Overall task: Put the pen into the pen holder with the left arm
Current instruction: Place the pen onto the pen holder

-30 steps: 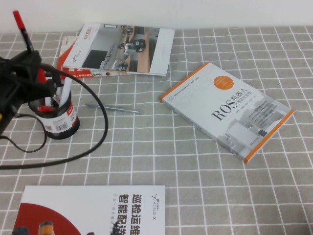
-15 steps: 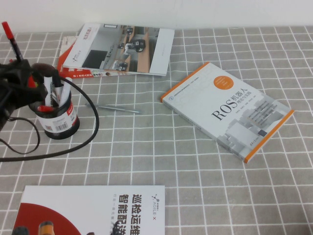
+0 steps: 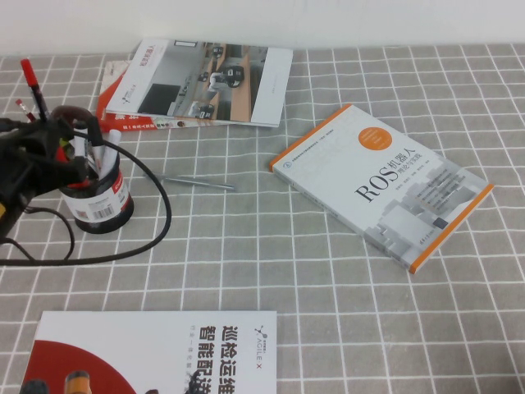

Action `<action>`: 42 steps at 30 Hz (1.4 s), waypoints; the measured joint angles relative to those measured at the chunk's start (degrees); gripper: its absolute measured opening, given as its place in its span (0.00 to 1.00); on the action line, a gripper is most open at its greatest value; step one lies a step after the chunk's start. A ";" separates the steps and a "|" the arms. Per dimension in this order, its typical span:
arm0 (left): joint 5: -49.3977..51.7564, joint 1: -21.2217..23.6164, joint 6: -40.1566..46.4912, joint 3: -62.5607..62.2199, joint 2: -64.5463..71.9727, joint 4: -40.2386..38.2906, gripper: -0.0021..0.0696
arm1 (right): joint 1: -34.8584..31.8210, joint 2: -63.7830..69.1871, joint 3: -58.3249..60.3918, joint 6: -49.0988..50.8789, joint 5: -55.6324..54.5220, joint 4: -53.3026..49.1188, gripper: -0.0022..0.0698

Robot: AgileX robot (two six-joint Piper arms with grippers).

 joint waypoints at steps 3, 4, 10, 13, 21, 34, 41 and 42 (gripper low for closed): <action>0.00 0.57 0.57 0.00 0.00 0.00 0.11 | 0.00 0.00 0.00 0.00 0.00 0.00 0.01; 0.00 0.68 0.67 0.00 0.00 0.00 0.11 | 0.00 0.00 0.00 0.00 0.00 0.00 0.01; 0.00 1.59 0.66 0.00 0.00 0.00 0.11 | 0.00 0.00 0.00 0.00 0.00 0.00 0.01; 0.00 1.71 0.66 0.09 0.25 0.00 0.11 | 0.00 0.00 0.00 0.00 0.00 0.00 0.01; 0.00 1.71 0.29 0.09 2.18 0.31 0.11 | 0.00 0.00 0.00 0.00 0.00 0.00 0.01; -4.05 1.71 -1.76 0.09 3.19 1.62 0.11 | 0.00 0.00 0.00 0.00 0.00 0.00 0.01; -3.17 1.71 -1.76 0.09 3.40 1.74 0.15 | 0.00 0.00 0.00 0.00 0.00 0.00 0.01; -3.00 1.71 -1.76 0.09 3.40 1.74 0.16 | 0.00 0.00 0.00 0.00 0.00 0.00 0.01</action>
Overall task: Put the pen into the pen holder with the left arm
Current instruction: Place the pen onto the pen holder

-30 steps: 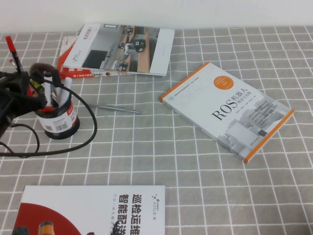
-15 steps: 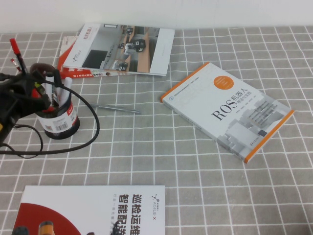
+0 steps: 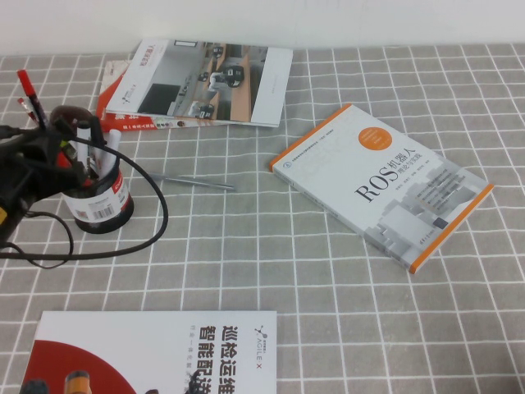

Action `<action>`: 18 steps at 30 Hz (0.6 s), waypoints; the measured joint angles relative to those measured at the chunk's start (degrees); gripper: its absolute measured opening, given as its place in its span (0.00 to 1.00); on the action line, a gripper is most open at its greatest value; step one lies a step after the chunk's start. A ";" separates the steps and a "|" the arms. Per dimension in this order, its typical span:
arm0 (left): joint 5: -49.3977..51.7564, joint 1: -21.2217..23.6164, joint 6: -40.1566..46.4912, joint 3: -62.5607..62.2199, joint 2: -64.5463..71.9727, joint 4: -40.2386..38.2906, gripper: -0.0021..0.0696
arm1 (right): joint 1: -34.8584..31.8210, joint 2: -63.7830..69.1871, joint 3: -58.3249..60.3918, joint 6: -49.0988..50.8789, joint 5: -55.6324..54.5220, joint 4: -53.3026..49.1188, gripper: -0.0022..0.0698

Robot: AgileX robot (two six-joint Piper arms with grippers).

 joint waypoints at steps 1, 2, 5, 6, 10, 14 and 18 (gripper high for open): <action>0.02 0.00 0.00 0.00 0.00 0.00 0.18 | 0.00 0.00 0.00 0.00 0.00 0.00 0.01; 0.02 0.00 0.00 0.00 0.00 0.00 0.20 | 0.00 0.00 0.00 0.00 0.00 0.00 0.01; 0.02 0.00 0.00 0.00 0.00 0.00 0.26 | 0.00 0.00 0.00 0.00 0.00 0.00 0.01; 0.11 0.00 0.00 0.00 0.00 0.00 0.28 | 0.00 0.00 0.00 0.00 0.00 0.00 0.01; 0.29 0.00 0.00 0.00 0.00 0.00 0.34 | 0.00 0.00 0.00 0.00 0.00 0.00 0.01; 1.45 0.00 0.00 0.00 -1.45 0.00 0.37 | 0.00 0.00 0.00 0.00 0.00 0.00 0.01; 4.22 0.00 0.00 0.00 -6.62 0.00 0.37 | 0.00 0.00 0.00 0.00 0.00 0.00 0.01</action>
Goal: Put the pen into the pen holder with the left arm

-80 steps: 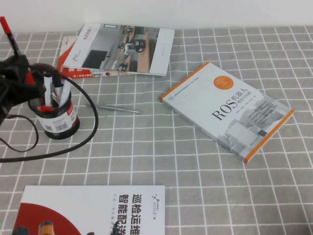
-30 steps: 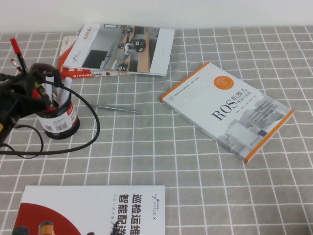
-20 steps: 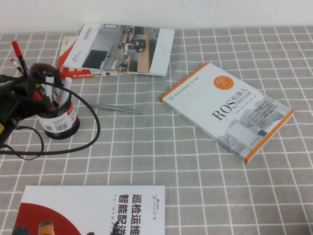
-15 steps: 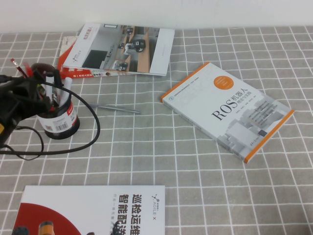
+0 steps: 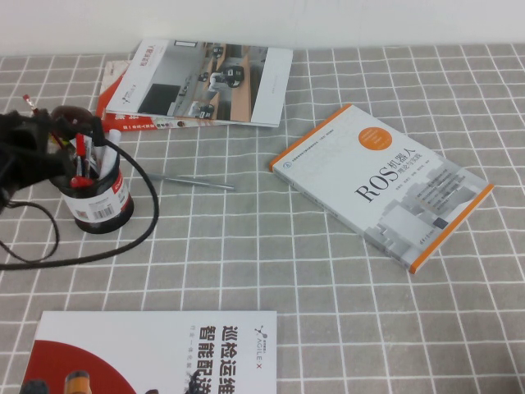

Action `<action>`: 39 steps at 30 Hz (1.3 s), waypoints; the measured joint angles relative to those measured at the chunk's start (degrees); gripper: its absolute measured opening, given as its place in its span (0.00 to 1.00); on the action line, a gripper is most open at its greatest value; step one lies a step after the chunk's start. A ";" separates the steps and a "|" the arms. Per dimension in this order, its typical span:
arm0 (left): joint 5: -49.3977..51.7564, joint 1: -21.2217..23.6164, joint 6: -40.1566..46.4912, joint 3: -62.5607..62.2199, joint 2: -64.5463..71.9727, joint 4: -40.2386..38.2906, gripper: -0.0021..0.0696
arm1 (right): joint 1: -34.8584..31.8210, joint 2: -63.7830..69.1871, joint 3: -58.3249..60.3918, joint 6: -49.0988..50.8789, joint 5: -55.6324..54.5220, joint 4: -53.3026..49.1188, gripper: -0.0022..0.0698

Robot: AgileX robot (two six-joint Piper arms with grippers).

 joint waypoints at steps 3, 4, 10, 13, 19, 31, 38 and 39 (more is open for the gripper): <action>5.61 0.00 -0.29 0.00 -5.43 0.88 0.35 | 0.00 0.00 0.00 0.00 0.00 0.00 0.01; 8.41 0.00 -0.58 0.00 -7.61 1.46 0.33 | 0.00 0.00 0.00 0.00 0.00 0.00 0.01; 26.48 0.00 -5.11 0.13 -22.13 3.42 0.07 | 0.00 0.00 0.00 0.00 0.00 0.00 0.01; 34.28 0.00 -5.93 0.13 -29.71 3.42 0.04 | 0.00 0.00 0.00 0.00 0.00 0.00 0.01; 48.92 0.00 -4.94 0.13 -44.67 2.42 0.03 | 0.00 0.00 0.00 0.00 0.00 0.00 0.01; 63.52 -1.30 17.09 1.62 -65.42 -25.37 0.03 | 0.00 0.00 0.00 0.00 0.00 0.00 0.01; 70.29 -4.44 18.57 6.89 -68.35 -28.64 0.03 | 0.00 0.00 0.00 0.00 0.00 0.00 0.01; 70.29 -4.44 18.57 7.24 -68.35 -28.51 0.03 | 0.00 0.00 0.00 0.00 0.00 0.00 0.01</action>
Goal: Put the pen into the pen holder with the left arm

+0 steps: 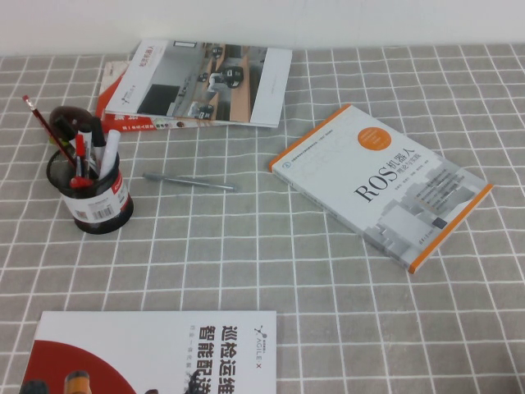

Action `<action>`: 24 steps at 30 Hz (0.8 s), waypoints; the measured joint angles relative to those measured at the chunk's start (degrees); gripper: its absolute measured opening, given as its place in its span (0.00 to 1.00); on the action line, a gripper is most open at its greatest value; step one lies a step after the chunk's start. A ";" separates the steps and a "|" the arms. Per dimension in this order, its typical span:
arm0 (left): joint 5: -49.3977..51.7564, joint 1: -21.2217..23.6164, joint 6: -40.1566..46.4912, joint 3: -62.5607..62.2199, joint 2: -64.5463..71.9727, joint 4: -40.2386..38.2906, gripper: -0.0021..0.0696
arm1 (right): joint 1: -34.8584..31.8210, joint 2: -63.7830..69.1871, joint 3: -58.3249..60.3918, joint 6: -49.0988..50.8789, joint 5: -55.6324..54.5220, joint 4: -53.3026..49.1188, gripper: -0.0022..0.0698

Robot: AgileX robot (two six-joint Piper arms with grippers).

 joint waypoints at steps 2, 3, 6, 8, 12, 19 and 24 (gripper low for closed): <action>0.00 0.00 0.00 0.20 -0.13 0.00 0.03 | 0.00 0.00 0.00 0.00 0.00 0.00 0.01; -0.11 0.00 -0.25 0.20 -0.23 -0.30 0.03 | 0.00 0.00 0.00 0.00 0.00 0.00 0.01; -1.67 0.00 -0.39 0.20 -0.23 -0.64 0.03 | 0.00 0.00 0.00 0.00 0.00 0.00 0.01; -2.87 0.00 0.34 0.20 -0.23 -0.64 0.03 | 0.00 0.00 0.00 0.00 0.00 0.00 0.01; -3.73 0.00 3.18 0.20 -0.23 -0.54 0.03 | 0.00 0.00 0.00 0.00 0.00 0.00 0.01; -8.66 0.00 5.74 3.80 -3.02 0.25 0.03 | 0.00 0.00 0.00 0.00 0.00 0.00 0.01; -16.29 0.00 7.02 12.36 -10.84 0.59 0.03 | 0.00 0.00 0.00 0.00 0.00 0.00 0.01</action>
